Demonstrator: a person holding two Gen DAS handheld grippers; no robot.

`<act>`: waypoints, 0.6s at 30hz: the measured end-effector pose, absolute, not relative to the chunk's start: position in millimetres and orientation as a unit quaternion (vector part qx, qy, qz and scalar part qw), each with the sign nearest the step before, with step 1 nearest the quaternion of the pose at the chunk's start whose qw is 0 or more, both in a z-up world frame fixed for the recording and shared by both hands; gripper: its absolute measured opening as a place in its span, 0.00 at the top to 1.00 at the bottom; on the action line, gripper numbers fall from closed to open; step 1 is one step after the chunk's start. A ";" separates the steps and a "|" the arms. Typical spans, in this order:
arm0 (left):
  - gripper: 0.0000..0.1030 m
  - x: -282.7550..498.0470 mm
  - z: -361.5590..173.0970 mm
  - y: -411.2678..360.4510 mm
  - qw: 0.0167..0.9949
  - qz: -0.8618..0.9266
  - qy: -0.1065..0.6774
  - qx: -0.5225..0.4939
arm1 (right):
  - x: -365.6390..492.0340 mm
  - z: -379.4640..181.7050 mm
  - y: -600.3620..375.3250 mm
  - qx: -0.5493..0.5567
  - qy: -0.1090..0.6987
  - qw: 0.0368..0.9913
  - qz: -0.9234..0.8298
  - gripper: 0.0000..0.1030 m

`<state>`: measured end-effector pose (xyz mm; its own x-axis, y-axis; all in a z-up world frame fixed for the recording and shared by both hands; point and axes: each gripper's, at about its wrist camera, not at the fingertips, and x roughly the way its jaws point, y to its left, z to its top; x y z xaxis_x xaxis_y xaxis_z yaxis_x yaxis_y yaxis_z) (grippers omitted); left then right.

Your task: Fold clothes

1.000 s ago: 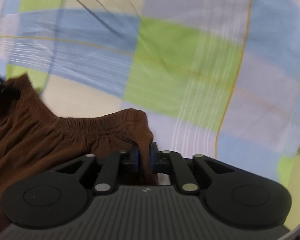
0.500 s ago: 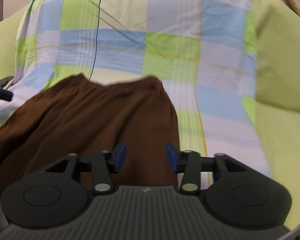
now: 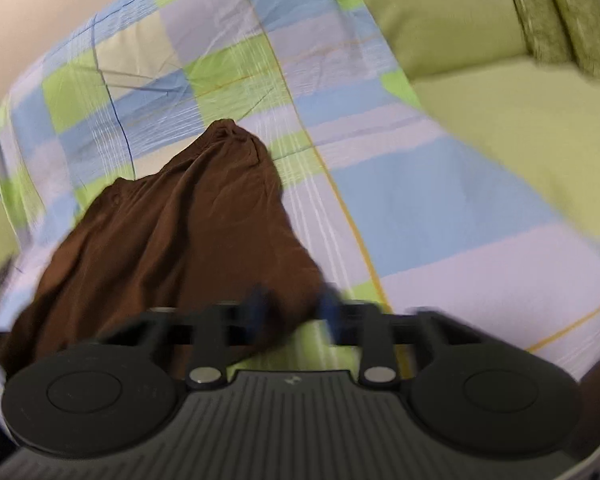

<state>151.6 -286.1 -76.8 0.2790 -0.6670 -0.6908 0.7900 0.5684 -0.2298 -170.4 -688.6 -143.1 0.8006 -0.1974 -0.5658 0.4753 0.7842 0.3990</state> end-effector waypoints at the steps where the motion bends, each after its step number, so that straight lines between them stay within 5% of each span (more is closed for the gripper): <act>1: 1.00 149.6 -76.6 -285.0 0.797 -0.457 0.386 0.080 | -171.2 -140.7 -688.0 0.265 0.257 0.910 -0.187 0.98; 7: 1.00 154.3 -54.7 -253.9 0.822 -0.423 0.367 0.101 | -198.5 -101.3 -703.0 0.171 0.238 0.916 -0.274 0.98; 10: 1.00 158.9 -63.9 -247.1 0.818 -0.415 0.385 0.104 | -186.6 -119.1 -713.5 0.152 0.292 0.902 -0.280 0.97; 13: 1.00 159.4 -67.7 -242.5 0.821 -0.406 0.386 0.113 | -181.4 -125.6 -705.6 0.113 0.310 0.897 -0.295 0.91; 14: 1.00 160.3 -67.8 -237.8 0.824 -0.398 0.385 0.119 | -183.1 -120.8 -700.9 0.109 0.303 0.895 -0.310 0.79; 18: 0.96 163.5 -62.1 -222.5 0.832 -0.388 0.381 0.112 | -184.6 -96.7 -672.4 0.075 0.269 0.905 -0.322 0.77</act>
